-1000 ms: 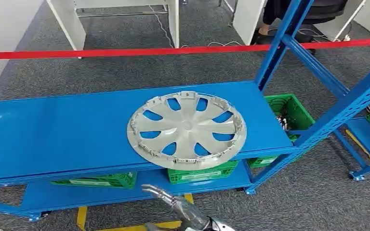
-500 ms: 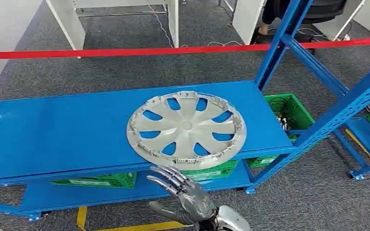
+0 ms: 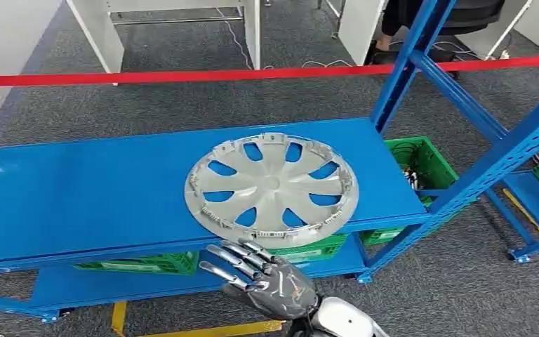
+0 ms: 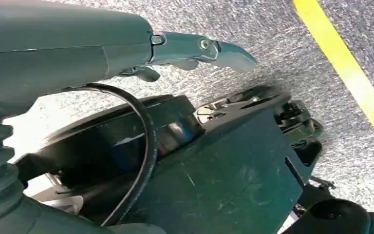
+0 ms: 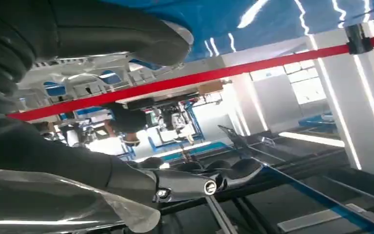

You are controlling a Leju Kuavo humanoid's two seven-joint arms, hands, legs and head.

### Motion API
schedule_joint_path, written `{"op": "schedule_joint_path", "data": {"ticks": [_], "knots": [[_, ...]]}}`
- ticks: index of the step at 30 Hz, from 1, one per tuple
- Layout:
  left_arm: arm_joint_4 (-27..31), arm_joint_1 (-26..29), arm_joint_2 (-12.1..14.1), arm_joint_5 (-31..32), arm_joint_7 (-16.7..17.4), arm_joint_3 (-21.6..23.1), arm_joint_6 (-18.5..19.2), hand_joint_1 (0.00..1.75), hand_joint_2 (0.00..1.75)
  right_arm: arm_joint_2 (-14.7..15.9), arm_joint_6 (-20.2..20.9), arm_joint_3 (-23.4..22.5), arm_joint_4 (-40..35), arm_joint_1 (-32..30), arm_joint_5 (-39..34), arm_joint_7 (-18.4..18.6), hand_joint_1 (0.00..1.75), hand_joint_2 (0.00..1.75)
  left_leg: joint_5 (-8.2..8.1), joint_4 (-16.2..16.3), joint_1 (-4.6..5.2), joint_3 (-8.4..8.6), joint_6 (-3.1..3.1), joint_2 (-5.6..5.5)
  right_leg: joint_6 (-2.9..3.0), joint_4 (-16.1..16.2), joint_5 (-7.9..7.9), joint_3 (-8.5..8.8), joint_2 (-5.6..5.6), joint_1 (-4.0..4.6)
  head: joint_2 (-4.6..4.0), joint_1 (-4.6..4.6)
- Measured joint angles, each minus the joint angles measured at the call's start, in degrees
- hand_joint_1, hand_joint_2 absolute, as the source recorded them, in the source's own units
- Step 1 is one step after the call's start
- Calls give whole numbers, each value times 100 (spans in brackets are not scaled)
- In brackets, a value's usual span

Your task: Take the parts from the cabinet and place them on the table.

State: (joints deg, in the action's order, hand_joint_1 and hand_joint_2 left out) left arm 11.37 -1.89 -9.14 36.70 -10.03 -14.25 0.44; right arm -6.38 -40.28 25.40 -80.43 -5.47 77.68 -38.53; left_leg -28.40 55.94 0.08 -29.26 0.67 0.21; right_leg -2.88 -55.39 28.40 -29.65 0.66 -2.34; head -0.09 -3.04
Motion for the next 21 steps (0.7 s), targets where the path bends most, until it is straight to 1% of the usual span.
{"op": "schedule_joint_path", "data": {"ticks": [1,4,6,7,10,11,16,18,21], "knots": [[0,-1,0,7,0,0,9,0,175,-9,0,-26,2,-13,96,96,0,175,0,0,0,0,0,0,0,0,0,0,1,0,0,0],[0,-6,0,15,42,0,70,0,175,-4,0,75,63,-17,530,715,0,175,0,0,0,-1,0,0,0,0,0,0,0,0,0,-7],[0,-13,0,35,72,0,100,0,175,26,2,231,168,56,636,1127,0,175,0,0,0,0,0,0,0,0,0,0,0,0,0,-6],[0,-14,0,39,74,0,101,0,175,48,2,308,225,92,657,1250,0,175,0,0,0,0,0,0,0,0,0,0,-2,0,0,-7],[0,-16,0,48,109,-2,103,0,175,109,2,450,332,174,682,1405,0,175,0,0,0,0,0,0,0,0,0,1,-3,0,0,-7],[0,-19,0,50,125,-2,103,0,175,125,2,503,394,214,710,1520,0,175,0,0,0,0,0,0,0,-1,0,1,-1,0,0,-7],[-2,-26,0,92,144,-9,94,0,175,293,2,962,807,444,850,2322,0,175,0,0,0,0,0,0,0,-1,0,2,-2,0,0,-7],[-2,-30,0,111,162,-9,94,0,175,330,2,1082,957,499,907,2486,0,175,0,0,0,-1,0,0,0,-1,0,2,-4,0,0,-7],[-2,-35,0,142,190,-11,96,0,175,365,2,1266,1161,597,1060,2888,0,175,0,0,0,-1,0,0,0,-1,0,2,-3,0,0,-7]]}}
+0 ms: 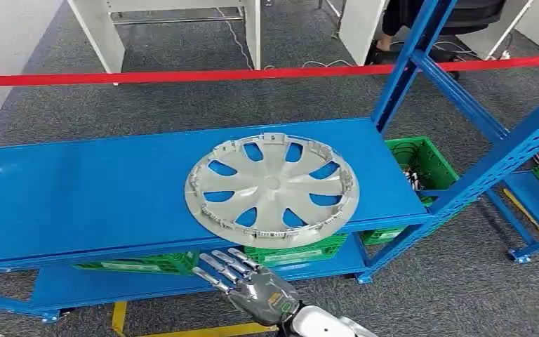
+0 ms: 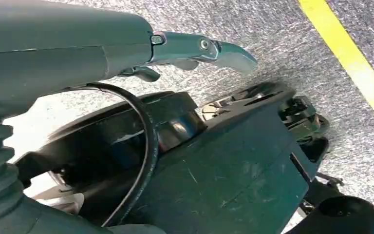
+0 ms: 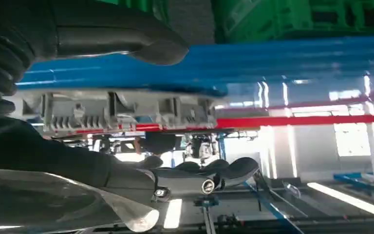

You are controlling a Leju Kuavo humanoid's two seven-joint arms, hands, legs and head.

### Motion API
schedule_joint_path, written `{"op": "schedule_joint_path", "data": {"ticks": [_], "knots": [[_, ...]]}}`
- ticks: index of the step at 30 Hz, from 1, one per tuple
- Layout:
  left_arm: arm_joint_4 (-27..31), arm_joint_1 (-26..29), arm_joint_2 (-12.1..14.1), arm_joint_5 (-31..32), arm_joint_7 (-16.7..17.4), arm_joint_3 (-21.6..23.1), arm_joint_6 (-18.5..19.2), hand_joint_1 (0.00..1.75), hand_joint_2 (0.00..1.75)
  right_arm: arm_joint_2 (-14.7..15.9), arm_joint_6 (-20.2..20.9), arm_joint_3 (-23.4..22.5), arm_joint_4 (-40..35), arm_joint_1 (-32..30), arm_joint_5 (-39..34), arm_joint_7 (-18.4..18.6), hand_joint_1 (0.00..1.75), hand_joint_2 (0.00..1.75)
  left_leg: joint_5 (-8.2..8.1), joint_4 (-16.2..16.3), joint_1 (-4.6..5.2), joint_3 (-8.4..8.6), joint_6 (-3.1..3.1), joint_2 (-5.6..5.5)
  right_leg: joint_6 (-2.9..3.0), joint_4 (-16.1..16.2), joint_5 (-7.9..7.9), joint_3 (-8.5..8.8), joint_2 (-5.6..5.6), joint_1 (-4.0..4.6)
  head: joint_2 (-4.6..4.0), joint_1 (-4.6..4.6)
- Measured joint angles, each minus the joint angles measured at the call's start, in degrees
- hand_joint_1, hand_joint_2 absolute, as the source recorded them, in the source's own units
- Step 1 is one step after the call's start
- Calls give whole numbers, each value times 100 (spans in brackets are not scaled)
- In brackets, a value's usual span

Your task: Take the parts from the cabinet and place them on the table.

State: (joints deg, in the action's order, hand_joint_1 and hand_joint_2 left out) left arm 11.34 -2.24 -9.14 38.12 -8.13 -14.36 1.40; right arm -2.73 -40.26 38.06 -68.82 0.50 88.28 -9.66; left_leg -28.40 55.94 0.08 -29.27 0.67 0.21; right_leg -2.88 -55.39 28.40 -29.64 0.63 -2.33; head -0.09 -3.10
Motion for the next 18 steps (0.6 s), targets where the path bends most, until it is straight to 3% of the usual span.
{"op": "schedule_joint_path", "data": {"ticks": [3,13,18], "knots": [[0,-5,0,39,35,0,15,0,175,35,0,162,232,152,68,308,0,175,0,0,0,0,0,0,0,0,0,0,0,0,0,0],[0,-7,0,94,37,0,20,0,175,138,-2,315,605,517,153,695,0,175,1,0,0,0,0,0,0,0,-1,0,0,0,0,0],[0,-7,0,98,46,-9,15,0,175,297,-7,490,277,618,170,1318,0,175,1,0,0,-1,0,0,0,-1,-1,-1,2,0,0,0]]}}
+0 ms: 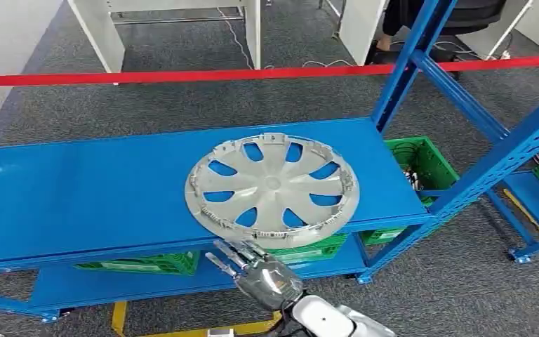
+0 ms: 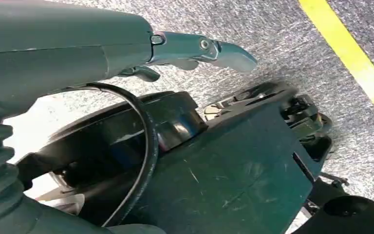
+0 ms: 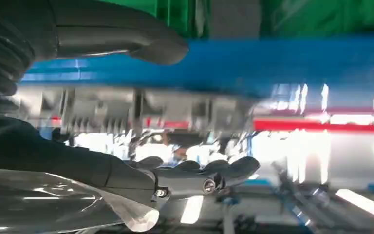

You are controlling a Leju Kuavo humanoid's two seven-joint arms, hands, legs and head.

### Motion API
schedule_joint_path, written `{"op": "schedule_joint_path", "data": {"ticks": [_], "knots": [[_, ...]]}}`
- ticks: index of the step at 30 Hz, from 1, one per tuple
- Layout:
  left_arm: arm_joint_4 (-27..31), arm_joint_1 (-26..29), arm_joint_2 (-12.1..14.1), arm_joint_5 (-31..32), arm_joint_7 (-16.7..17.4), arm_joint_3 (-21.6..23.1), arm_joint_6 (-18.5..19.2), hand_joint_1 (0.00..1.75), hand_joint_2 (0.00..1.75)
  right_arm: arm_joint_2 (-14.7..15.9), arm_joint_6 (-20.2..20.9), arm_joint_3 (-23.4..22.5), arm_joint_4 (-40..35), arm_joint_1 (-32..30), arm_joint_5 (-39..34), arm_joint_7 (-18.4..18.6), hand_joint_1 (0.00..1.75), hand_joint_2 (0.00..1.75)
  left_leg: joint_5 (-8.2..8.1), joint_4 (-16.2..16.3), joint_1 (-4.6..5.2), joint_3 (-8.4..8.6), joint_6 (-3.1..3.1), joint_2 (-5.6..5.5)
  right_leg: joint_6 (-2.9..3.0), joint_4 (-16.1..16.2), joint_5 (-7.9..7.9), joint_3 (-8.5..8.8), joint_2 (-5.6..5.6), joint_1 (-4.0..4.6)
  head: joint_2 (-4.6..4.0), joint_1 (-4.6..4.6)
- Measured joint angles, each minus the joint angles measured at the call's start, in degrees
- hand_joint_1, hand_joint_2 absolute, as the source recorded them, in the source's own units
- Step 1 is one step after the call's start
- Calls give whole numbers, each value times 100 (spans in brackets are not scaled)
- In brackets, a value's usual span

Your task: Take the parts from the cabinet and place them on the table.

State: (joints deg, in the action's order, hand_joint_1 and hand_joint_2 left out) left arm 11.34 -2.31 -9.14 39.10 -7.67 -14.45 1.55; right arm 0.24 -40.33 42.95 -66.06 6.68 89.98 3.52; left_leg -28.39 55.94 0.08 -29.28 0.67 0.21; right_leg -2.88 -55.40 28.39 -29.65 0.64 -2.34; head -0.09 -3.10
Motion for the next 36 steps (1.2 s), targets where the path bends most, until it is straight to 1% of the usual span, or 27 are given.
{"op": "schedule_joint_path", "data": {"ticks": [2,5,6,10,11,16,20,21,25,27,31,36], "knots": [[0,0,0,0,2,-4,-9,0,175,94,0,109,-190,102,-2,258,0,175,0,0,0,0,0,0,0,0,0,-1,-1,0,0,0],[0,1,0,13,2,-13,-15,0,175,366,0,443,-679,340,0,969,0,175,1,0,1,0,0,0,0,0,-5,0,1,-1,0,0],[0,0,0,15,2,-20,-18,0,175,445,0,550,-794,433,2,1118,0,175,1,0,1,1,0,1,-1,0,-6,0,2,-1,0,2],[0,0,-2,20,2,-48,-15,0,175,686,2,942,-1082,709,9,1552,0,175,2,2,1,1,0,0,-1,0,-7,0,0,0,0,0],[0,0,-4,33,2,-55,-17,0,175,728,2,1060,-1103,735,13,1542,0,175,2,2,1,2,0,0,-1,0,-6,0,-2,0,0,2],[0,26,-24,39,-63,-142,-90,0,175,752,4,1160,-1092,622,-40,1221,0,175,1,1,0,-2,-1,-1,0,0,-5,-4,-2,0,0,2],[0,15,-24,46,-59,-146,-39,0,175,750,7,1038,-882,561,-171,408,0,175,1,1,0,-3,0,-1,0,0,-5,-2,-3,0,0,0],[0,15,-24,46,-52,-149,-28,0,175,743,7,985,-823,531,-188,281,0,175,1,1,0,-3,0,-1,0,0,-6,-1,-3,0,0,0],[0,10,-24,46,-46,-155,-24,0,175,689,5,750,-584,452,-279,-28,0,175,2,2,1,-2,0,-1,-1,0,-7,-1,-3,-1,0,-2],[0,10,-24,42,-46,-175,-24,0,175,625,4,597,-465,394,-354,-282,0,175,2,2,1,-2,0,-1,-1,0,-7,-1,-3,-1,0,0],[-2,10,-24,37,-26,-186,-26,0,175,498,4,281,-356,297,-378,-567,0,175,2,2,0,-2,-1,-1,-1,0,-7,-1,-3,0,0,0],[-2,9,-24,48,-13,-201,-28,0,175,400,4,-8,-290,243,-339,-693,0,175,2,2,0,-2,-1,-1,-1,0,-7,-1,-3,0,0,0]]}}
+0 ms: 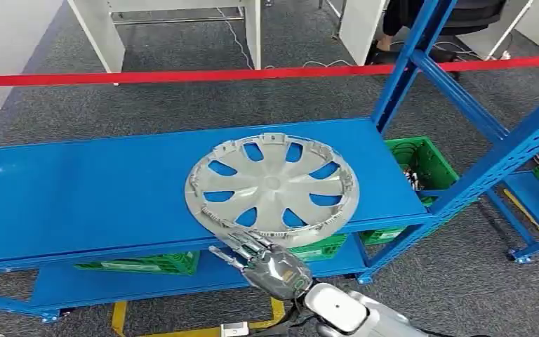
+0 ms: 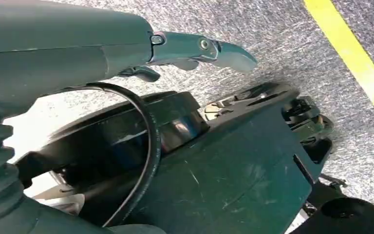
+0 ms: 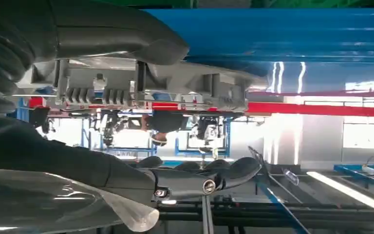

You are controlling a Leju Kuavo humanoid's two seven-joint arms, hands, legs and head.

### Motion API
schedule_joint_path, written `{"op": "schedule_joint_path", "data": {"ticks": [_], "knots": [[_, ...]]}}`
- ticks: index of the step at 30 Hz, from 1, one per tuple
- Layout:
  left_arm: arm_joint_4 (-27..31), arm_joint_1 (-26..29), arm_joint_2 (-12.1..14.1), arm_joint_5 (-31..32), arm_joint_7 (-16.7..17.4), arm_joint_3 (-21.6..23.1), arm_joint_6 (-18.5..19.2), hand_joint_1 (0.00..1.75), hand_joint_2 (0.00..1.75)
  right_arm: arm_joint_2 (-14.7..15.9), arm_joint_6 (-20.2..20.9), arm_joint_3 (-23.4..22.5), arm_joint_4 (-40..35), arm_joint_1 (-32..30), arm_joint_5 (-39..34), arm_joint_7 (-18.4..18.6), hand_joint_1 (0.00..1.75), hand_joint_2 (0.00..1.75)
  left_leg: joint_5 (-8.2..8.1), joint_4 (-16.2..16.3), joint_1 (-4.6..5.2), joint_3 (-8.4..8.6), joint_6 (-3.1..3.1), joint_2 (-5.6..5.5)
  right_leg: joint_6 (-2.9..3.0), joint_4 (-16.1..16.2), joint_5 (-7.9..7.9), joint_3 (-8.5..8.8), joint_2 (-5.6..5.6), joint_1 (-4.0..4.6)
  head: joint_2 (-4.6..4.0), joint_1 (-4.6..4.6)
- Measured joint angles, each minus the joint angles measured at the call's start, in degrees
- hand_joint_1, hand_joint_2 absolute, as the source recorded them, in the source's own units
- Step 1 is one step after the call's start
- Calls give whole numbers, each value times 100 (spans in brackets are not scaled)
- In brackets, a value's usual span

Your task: Take the parts from the cabinet and place them on the table.

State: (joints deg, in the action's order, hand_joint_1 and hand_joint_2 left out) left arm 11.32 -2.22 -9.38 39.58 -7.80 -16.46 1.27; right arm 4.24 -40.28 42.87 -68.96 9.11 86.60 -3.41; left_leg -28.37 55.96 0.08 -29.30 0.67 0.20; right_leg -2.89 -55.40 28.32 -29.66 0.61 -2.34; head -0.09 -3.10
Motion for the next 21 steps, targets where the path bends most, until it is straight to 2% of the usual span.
{"op": "schedule_joint_path", "data": {"ticks": [7,13,21], "knots": [[0,-1,-7,26,0,-35,-2,0,175,-123,0,-330,26,-38,-7,-103,0,175,0,0,1,0,0,0,0,0,0,1,1,0,0,0],[0,-1,-7,63,4,-39,2,0,175,-188,0,-436,90,-40,-7,-127,0,175,0,0,0,0,0,0,0,0,0,0,0,0,0,0],[0,-4,-7,72,11,-44,2,0,175,-295,0,-630,525,31,-127,-212,0,175,1,0,0,0,0,0,0,0,0,1,1,0,0,-2]]}}
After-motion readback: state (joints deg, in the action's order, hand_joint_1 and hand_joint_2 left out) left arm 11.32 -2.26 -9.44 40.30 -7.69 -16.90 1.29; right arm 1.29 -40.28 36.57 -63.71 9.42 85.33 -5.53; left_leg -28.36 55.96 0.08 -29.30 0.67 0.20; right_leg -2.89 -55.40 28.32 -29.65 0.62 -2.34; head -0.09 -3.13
